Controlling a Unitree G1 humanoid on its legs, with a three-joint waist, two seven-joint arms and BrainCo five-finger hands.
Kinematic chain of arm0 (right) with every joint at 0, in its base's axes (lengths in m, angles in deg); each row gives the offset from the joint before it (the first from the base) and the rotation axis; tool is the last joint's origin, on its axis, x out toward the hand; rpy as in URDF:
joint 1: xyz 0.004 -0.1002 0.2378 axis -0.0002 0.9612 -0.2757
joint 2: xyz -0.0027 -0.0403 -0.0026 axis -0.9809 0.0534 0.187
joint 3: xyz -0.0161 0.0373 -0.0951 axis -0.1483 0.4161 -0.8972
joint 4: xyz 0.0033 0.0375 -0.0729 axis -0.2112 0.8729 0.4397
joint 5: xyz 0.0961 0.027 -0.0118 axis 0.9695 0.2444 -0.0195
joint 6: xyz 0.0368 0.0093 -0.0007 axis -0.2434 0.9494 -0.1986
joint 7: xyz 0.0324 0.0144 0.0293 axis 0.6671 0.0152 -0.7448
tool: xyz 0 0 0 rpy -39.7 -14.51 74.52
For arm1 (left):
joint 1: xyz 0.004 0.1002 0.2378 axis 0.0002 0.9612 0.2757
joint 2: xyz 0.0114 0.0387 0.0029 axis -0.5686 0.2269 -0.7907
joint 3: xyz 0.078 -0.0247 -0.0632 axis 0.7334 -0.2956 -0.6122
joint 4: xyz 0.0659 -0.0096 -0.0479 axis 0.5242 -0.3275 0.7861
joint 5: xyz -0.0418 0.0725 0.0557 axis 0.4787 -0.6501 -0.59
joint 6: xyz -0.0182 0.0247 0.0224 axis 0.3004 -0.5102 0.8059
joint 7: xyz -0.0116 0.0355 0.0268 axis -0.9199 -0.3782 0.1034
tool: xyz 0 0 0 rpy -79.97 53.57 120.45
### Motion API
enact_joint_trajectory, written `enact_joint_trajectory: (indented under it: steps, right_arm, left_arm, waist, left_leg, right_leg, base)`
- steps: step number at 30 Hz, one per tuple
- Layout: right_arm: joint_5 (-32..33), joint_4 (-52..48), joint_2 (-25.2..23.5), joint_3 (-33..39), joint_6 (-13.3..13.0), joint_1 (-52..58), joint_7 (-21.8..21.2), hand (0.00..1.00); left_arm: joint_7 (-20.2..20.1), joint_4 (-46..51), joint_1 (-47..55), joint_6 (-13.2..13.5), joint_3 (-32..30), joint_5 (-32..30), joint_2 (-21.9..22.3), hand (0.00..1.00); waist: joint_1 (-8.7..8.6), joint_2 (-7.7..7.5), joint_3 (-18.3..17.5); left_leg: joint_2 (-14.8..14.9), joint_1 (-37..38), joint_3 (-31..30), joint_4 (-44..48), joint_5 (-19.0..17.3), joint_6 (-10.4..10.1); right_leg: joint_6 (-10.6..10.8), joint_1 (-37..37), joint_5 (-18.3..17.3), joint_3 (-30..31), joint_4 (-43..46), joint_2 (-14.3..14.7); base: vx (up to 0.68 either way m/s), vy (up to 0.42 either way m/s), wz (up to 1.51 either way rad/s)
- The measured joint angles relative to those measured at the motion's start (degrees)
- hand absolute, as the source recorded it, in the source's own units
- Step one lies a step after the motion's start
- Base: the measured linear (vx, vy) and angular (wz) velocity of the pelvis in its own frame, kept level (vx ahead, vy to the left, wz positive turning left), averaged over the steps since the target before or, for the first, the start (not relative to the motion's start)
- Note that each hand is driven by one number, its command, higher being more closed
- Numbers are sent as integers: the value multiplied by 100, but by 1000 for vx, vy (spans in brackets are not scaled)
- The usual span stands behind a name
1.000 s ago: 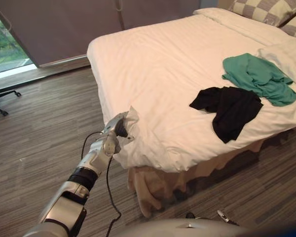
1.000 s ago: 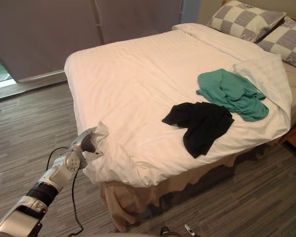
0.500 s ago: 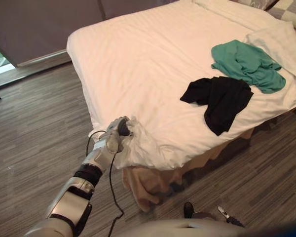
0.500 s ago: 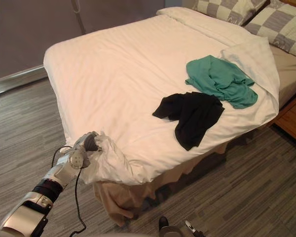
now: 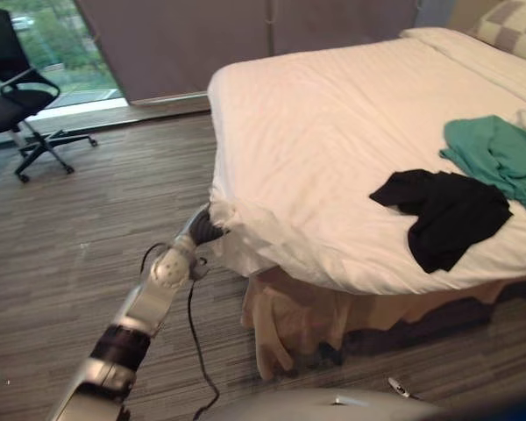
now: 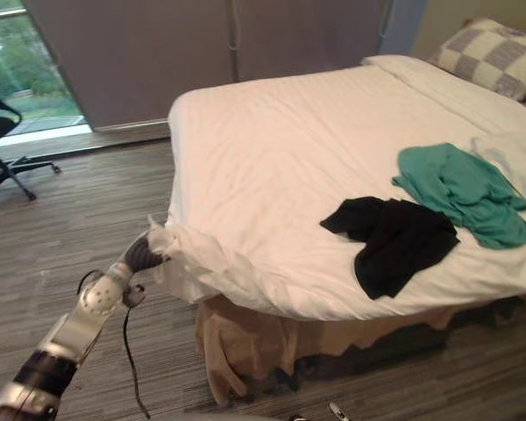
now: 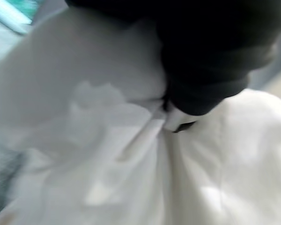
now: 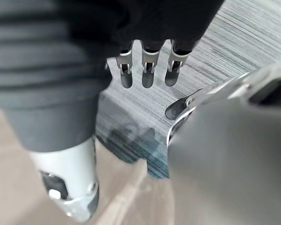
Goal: Tidy the bed and pick cloth on bed and put in laundry
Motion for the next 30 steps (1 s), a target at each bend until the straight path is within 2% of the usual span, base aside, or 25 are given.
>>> enact_joint_trajectory:
  steps: [1,2,4,9,13,16,18,21,23,26,27,30]
  right_arm:
    - [1,4,-1,-15,35,-36,-6,0]
    - [-4,7,0,-33,113,-107,-27,0]
    - [-9,62,-24,-60,211,-199,-81,0]
    - [-11,175,-29,-75,371,-449,-212,0]
    - [-9,277,-6,-57,380,-458,-274,0]
    - [-5,287,-2,-43,383,-511,-314,0]
    - [-2,291,-2,-42,384,-521,-338,0]
    - [-1,352,-5,-41,392,-503,-358,0]
    - [-17,429,-22,9,358,-480,-391,0]
    - [-71,528,-23,153,300,-451,-481,0]
    - [-71,543,-24,241,271,-433,-498,0]
    - [-90,652,-16,342,139,-402,-537,0]
  left_arm:
    - [-47,40,157,25,-70,92,0,100]
    - [-159,127,452,50,-209,211,11,0]
    - [-318,183,839,81,-367,528,91,0]
    - [-726,85,1639,66,-765,1478,807,0]
    - [-1093,-686,1784,77,-1036,2261,1447,0]
    - [-1460,-1552,1903,-231,-1224,3495,1949,0]
    - [-1545,-1989,1916,-325,-1274,3682,2145,0]
    - [-1446,-2999,1961,-346,-1344,3533,2479,0]
    - [-1009,-4005,2052,-247,-1590,3099,2636,0]
    - [-536,-4622,2055,-164,-2200,2466,2603,0]
    - [-325,-4961,2069,-202,-2466,2270,2609,0]
    - [28,-5193,2225,-368,-2933,1926,2632,0]
  waist:
    - [18,-21,-30]
    - [29,-48,-45]
    - [125,-102,-60]
    - [209,-114,-47]
    - [288,-119,-44]
    - [308,-136,-27]
    - [303,-150,-19]
    - [303,-165,-3]
    - [302,-169,2]
    - [299,-193,7]
    - [292,-184,10]
    - [291,-183,11]
  left_leg:
    - [-9,-50,-72,0,3,6]
    - [-18,-83,-110,1,15,21]
    - [-44,-100,-200,1,22,35]
    - [-114,-104,-411,15,22,36]
    - [-117,-79,-565,1,21,36]
    - [-113,-35,-617,-2,16,29]
    - [-118,-39,-675,-2,15,29]
    - [-138,-14,-721,-3,-8,28]
    - [-153,42,-699,-3,-52,28]
    - [-173,78,-685,-3,-95,33]
    - [-187,78,-645,-2,-116,41]
    - [-197,129,-535,-2,-161,34]
  right_leg:
    - [2,-5,-1,-40,-13,-8]
    - [7,-5,-3,-87,-32,-24]
    - [14,-3,-3,-105,-39,-37]
    - [72,116,-43,-280,-66,-74]
    - [101,213,-113,-394,-58,-68]
    - [95,220,-173,-416,-18,-66]
    - [119,236,-200,-458,-8,-74]
    - [130,275,-249,-512,24,-103]
    - [141,319,-262,-496,21,-117]
    - [149,366,-273,-485,7,-134]
    - [150,360,-271,-443,-2,-145]
    - [161,352,-263,-353,-21,-153]
  base:
    - [11,-7,35]
    - [24,-4,28]
    - [35,0,16]
    - [44,0,20]
    - [23,-17,19]
    - [-11,-17,7]
    - [-3,-9,13]
    - [18,1,9]
    - [36,4,-3]
    - [23,4,-2]
    - [32,14,-11]
    - [52,24,-17]
